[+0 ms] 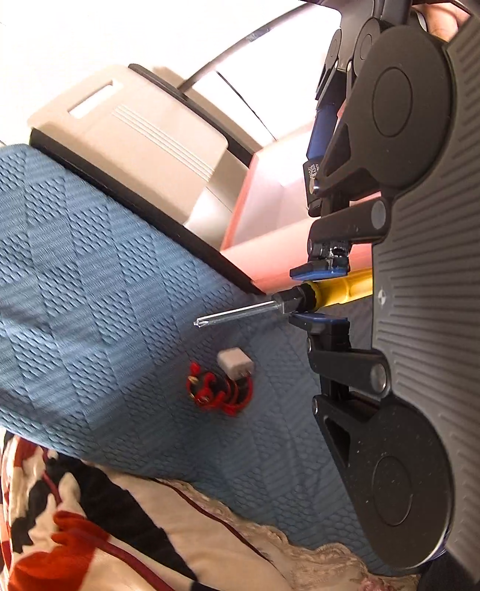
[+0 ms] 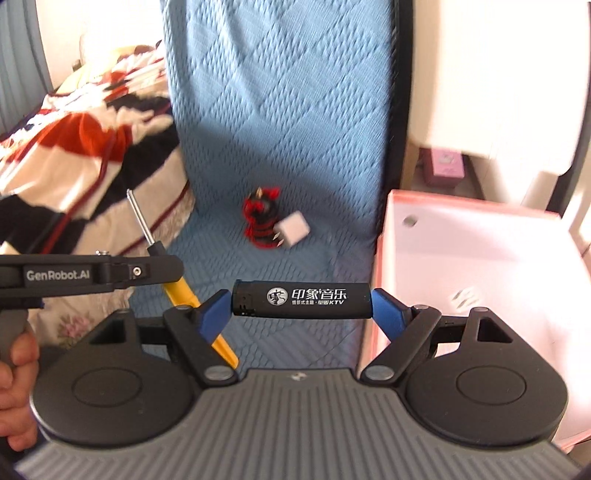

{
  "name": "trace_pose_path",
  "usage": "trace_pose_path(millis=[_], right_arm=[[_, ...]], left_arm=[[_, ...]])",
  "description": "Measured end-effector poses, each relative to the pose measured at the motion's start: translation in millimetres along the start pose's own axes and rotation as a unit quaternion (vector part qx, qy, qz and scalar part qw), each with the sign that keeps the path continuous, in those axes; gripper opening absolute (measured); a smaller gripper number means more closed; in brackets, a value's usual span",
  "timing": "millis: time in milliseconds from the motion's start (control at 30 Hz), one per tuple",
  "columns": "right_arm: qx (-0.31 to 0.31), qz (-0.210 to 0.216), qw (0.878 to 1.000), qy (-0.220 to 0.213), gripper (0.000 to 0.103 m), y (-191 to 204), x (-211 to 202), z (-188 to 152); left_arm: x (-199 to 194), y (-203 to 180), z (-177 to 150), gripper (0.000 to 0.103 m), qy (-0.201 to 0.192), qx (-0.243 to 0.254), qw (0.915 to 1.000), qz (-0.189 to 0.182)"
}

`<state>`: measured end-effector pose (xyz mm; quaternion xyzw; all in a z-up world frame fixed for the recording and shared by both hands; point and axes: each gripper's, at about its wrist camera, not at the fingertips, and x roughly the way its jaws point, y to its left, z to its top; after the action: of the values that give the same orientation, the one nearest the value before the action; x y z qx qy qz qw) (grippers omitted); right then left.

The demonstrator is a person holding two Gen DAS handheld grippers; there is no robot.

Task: Organize rigid objects
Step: 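Carry the black lighter with the right tool while the left tool carries the screwdriver over the box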

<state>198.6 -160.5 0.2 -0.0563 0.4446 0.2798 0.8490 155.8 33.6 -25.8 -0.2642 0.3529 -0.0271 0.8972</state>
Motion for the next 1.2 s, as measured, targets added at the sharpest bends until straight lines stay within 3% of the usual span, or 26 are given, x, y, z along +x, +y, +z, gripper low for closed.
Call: trace_pose_path(millis=[433,733,867,1200], right_arm=[[0.021,-0.014,0.999,-0.048,0.084,-55,-63,46],[0.044,-0.016,0.996,-0.074,0.084,-106,-100,59],[0.059,-0.022,0.995,-0.075,0.084,-133,-102,53],[0.086,-0.045,0.995,-0.029,0.084,-188,-82,11]], left_arm=[[-1,-89,30,0.021,-0.018,0.005,0.9996,-0.023],[14,-155,44,0.021,-0.022,0.028,0.9989,-0.032],[31,-179,39,0.022,-0.017,0.04,0.9985,-0.035],[92,-207,0,0.022,0.023,0.041,0.9984,-0.032]])
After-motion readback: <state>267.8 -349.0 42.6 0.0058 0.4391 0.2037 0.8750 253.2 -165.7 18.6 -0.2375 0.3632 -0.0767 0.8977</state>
